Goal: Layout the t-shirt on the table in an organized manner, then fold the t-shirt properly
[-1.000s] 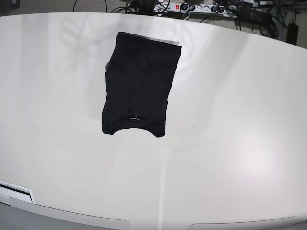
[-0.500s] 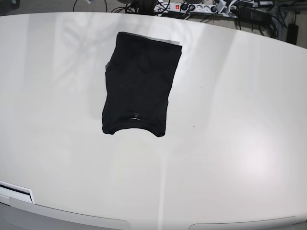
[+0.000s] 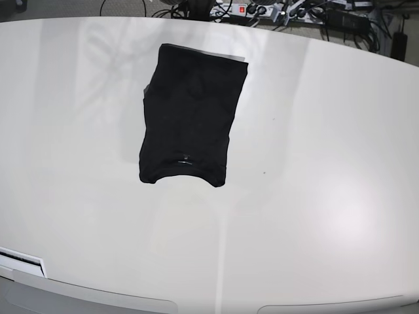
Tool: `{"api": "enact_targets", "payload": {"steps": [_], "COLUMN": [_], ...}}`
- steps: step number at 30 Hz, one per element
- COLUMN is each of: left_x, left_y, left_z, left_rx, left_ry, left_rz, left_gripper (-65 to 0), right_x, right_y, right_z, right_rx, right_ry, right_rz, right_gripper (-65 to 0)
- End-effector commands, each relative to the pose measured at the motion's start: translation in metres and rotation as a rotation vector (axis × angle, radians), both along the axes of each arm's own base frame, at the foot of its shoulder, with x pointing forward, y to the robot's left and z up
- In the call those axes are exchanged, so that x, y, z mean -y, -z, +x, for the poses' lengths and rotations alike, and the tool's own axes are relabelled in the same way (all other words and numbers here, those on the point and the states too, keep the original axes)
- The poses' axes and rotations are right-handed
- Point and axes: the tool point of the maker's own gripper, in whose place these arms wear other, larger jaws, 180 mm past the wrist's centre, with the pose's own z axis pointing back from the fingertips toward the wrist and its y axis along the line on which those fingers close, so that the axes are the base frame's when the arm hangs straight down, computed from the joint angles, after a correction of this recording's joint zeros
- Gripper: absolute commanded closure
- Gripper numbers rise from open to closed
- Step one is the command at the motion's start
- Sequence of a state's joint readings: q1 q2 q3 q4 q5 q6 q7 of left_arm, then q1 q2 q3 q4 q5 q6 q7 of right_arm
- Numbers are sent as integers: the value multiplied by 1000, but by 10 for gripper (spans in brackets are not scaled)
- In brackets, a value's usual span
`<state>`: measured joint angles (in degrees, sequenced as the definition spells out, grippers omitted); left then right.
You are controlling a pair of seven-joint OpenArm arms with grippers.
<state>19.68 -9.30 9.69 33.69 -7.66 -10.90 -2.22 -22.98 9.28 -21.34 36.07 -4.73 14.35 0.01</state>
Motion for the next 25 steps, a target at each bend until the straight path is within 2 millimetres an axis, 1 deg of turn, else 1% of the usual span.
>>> {"api": "enact_targets", "payload": {"steps": [1, 3, 7, 9, 12, 14, 16, 23, 25], "left_x": [8, 19, 35, 41, 41, 41, 37, 36, 36], "left_y": [-2, -2, -2, -3, -3, -3, -3, -3, -3], "left_z": [-1, -1, -3, -2, -1, 6, 8, 9, 12], "left_rx": [10, 10, 9, 10, 13, 23, 24, 24, 29], "left_ry": [-6, -12, -23, -28, -29, -43, -73, -85, -85], "left_rz": [-20, -36, -61, -71, -72, -74, -74, -72, -72], "left_gripper": [0, 0, 0, 0, 0, 0, 0, 0, 0], "right_x": [1, 1, -8, -8, -6, -6, -6, -9, -10], "right_y": [-1, 0, -2, -2, -2, -2, -2, -3, -3], "right_z": [1, 6, 7, 7, 9, 9, 7, 5, 9], "right_rx": [8, 16, -1, -1, 10, 8, 7, -3, 0], "right_ry": [-2, -2, -12, -12, -7, -8, -8, -15, -16], "right_rz": [6, 8, 55, 56, 43, 44, 44, 61, 65], "right_gripper": [0, 0, 0, 0, 0, 0, 0, 0, 0]}}
